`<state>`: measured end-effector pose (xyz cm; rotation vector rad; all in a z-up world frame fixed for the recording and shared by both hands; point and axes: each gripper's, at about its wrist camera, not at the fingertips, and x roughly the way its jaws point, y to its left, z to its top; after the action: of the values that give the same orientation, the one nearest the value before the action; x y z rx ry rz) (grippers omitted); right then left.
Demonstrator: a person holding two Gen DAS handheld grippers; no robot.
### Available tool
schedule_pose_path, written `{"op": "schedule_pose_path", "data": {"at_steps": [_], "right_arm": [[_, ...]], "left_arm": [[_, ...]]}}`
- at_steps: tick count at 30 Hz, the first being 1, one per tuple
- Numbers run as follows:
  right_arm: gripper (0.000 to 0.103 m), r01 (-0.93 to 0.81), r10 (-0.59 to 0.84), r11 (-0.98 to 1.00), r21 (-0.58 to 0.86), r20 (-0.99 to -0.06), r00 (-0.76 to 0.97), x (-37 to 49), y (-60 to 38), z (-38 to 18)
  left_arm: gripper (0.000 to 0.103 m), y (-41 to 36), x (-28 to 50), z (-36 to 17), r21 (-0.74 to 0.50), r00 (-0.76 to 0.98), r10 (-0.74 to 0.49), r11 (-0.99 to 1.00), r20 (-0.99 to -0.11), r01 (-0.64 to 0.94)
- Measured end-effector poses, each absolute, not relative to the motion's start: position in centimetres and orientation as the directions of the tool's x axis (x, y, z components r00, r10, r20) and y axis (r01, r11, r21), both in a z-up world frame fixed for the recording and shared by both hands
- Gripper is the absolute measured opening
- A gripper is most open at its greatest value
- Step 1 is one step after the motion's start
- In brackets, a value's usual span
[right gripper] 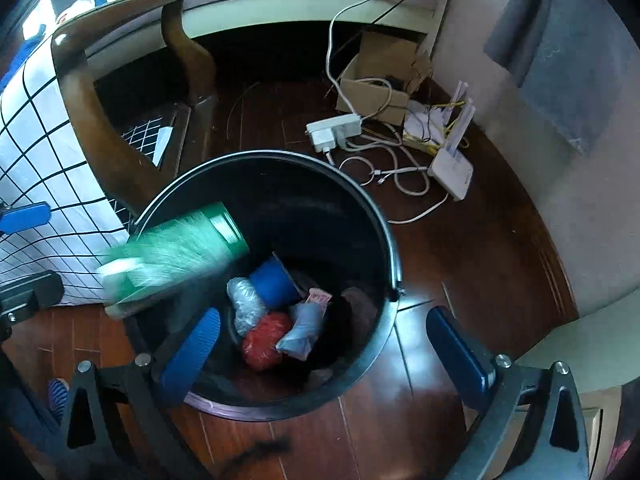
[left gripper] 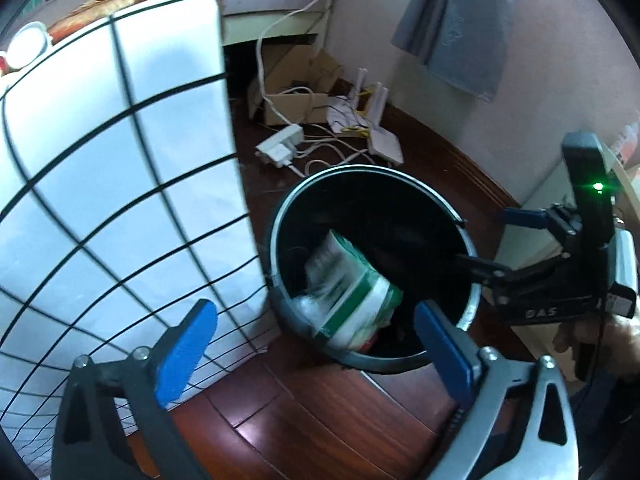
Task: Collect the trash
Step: 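Open the left tool over the bucket while the right tool releases the mask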
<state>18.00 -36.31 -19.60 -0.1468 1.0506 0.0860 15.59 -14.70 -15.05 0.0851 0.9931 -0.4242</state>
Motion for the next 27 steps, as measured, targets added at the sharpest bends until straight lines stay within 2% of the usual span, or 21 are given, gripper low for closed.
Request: {"op": "schedule_pose_path", "data": {"at_steps": [3, 27], "right_arm": [[0.103, -0.129, -0.002, 0.989, -0.077, -0.865, 0.502, 17.9, -36.4, -19.2], [0.103, -0.146, 0.037, 0.988, -0.055, -0.826, 0.563, 15.8, -34.6, -16.0]], "left_arm": [[0.103, -14.2, 15.2, -15.1, -0.110, 0.488, -0.289, 0.925, -0.823, 0.363], [0.103, -12.0, 13.4, -12.2, -0.066, 0.569, -0.249, 0.944, -0.783, 0.323]]}}
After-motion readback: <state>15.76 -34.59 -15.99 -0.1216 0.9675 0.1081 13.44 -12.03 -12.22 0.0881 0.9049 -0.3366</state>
